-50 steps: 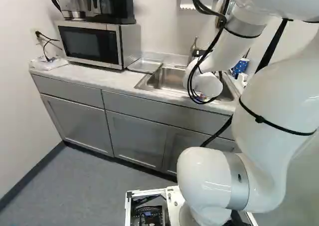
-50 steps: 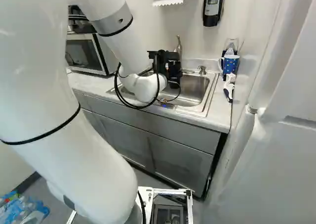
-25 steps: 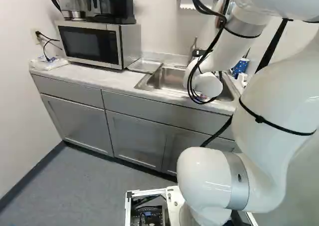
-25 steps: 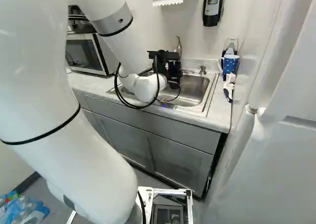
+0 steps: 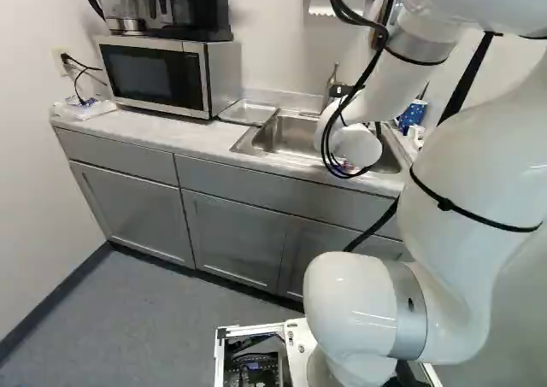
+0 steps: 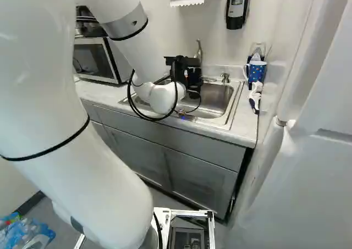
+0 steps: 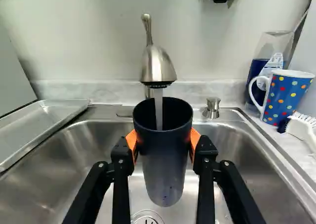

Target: Rinse the cup and place it in the tray

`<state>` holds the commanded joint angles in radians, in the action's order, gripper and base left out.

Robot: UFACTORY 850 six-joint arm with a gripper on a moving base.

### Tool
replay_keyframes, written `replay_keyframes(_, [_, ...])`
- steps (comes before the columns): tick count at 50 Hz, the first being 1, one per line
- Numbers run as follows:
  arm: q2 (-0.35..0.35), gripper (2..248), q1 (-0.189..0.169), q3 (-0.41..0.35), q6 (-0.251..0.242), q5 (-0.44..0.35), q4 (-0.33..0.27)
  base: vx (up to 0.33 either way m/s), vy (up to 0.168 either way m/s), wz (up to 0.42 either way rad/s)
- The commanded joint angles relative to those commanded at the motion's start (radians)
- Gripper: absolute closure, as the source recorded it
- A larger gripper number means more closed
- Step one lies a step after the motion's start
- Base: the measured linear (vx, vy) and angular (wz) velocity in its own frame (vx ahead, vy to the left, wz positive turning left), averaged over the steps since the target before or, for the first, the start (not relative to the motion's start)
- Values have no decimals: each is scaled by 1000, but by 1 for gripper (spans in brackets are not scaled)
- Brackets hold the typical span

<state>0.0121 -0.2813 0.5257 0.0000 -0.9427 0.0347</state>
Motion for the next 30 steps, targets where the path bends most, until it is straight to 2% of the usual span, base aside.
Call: replay_keyframes(30, [0, 128, 0, 0, 0, 0, 0, 0, 0, 0])
